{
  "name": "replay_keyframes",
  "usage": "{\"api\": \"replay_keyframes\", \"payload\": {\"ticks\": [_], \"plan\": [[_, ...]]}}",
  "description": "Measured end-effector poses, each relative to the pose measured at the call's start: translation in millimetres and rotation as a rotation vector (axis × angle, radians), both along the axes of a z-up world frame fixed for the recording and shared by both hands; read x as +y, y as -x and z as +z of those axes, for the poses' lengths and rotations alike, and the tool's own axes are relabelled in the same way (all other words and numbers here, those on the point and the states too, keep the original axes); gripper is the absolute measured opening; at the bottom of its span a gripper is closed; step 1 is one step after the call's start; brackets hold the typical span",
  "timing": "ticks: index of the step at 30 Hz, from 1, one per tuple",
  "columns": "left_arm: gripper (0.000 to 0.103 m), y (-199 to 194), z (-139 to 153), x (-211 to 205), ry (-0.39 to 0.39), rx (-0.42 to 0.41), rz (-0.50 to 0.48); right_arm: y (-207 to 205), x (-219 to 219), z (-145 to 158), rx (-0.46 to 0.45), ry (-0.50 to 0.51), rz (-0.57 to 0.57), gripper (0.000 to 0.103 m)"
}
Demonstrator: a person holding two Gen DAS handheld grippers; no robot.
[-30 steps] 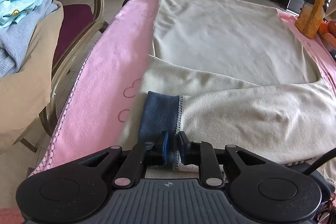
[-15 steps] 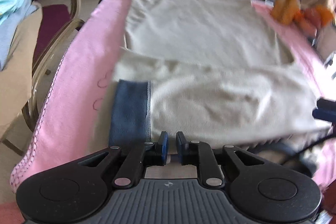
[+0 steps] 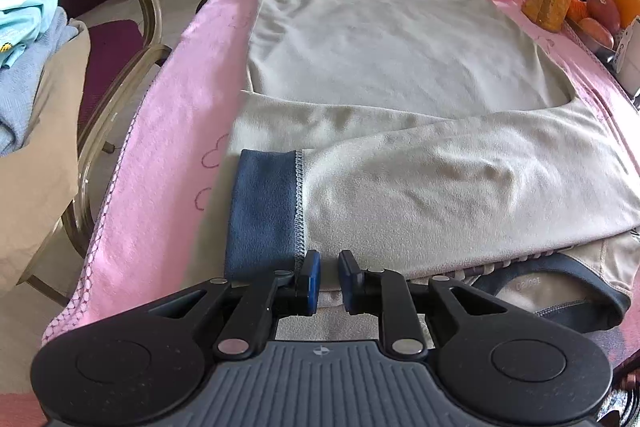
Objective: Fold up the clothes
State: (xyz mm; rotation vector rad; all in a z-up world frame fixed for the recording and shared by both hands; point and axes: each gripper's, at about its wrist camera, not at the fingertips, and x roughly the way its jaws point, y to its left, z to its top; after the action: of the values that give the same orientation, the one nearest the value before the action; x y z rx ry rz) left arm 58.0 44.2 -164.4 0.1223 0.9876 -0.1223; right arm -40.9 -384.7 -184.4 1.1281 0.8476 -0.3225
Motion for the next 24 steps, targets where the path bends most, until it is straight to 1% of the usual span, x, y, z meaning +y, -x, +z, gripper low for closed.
{"api": "replay_keyframes", "payload": {"ticks": [1,3,5,7,10,11,12,13,14,16,18,19,20,21,22,24], "plan": [[0.017,2.3,2.4,1.8,0.002,-0.004,0.007,-0.1,3.8,2.3,-0.029,-0.012,0.020,0.013],[0.016,10.6,9.5,5.9,0.032,-0.017,0.009,-6.3,21.6,8.8,-0.092,-0.045,0.089,0.013],[0.016,18.9,13.2,5.5,0.079,-0.020,-0.029,-10.9,39.4,15.0,-0.133,-0.065,0.212,0.015],[0.016,24.2,11.1,-3.4,0.105,-0.001,-0.096,-21.3,59.6,14.2,-0.144,-0.064,0.335,0.016],[0.016,33.0,-0.4,-26.9,0.027,0.024,-0.194,-26.6,82.2,18.8,-0.065,0.088,0.421,0.017],[0.016,36.0,-4.4,-33.6,-0.006,0.031,-0.219,-28.3,89.7,20.4,-0.038,0.141,0.448,0.005],[0.014,40.1,-5.6,-37.0,-0.033,0.025,-0.233,-29.9,97.2,22.0,-0.010,0.194,0.475,0.003],[0.011,43.9,-4.7,-37.2,-0.043,0.027,-0.245,-31.6,104.6,23.6,0.018,0.247,0.502,0.002],[0.008,47.7,-3.8,-37.4,-0.053,0.029,-0.257,-27.3,105.9,25.6,0.040,0.254,0.511,0.002],[0.007,55.2,-1.8,-37.4,-0.070,0.034,-0.278,-17.3,106.7,29.8,0.084,0.257,0.526,0.002],[0.007,57.8,3.7,-31.4,-0.034,0.033,-0.274,-2.3,99.2,28.2,0.095,0.260,0.521,0.004],[0.010,57.9,7.1,-27.7,-0.009,0.028,-0.268,3.6,94.8,29.3,0.081,0.245,0.505,0.008],[0.017,55.7,11.8,-23.4,0.015,0.011,-0.248,5.6,88.8,30.3,0.066,0.221,0.478,0.014],[0.019,51.9,15.9,-19.2,0.037,-0.011,-0.224,4.9,83.3,32.2,0.042,0.211,0.452,0.016],[0.019,47.4,19.6,-14.4,0.050,-0.031,-0.193,5.5,77.8,36.0,0.015,0.211,0.426,0.016],[0.019,34.6,25.5,-3.3,0.053,-0.069,-0.111,3.4,67.6,43.3,-0.046,0.214,0.371,0.016]]}}
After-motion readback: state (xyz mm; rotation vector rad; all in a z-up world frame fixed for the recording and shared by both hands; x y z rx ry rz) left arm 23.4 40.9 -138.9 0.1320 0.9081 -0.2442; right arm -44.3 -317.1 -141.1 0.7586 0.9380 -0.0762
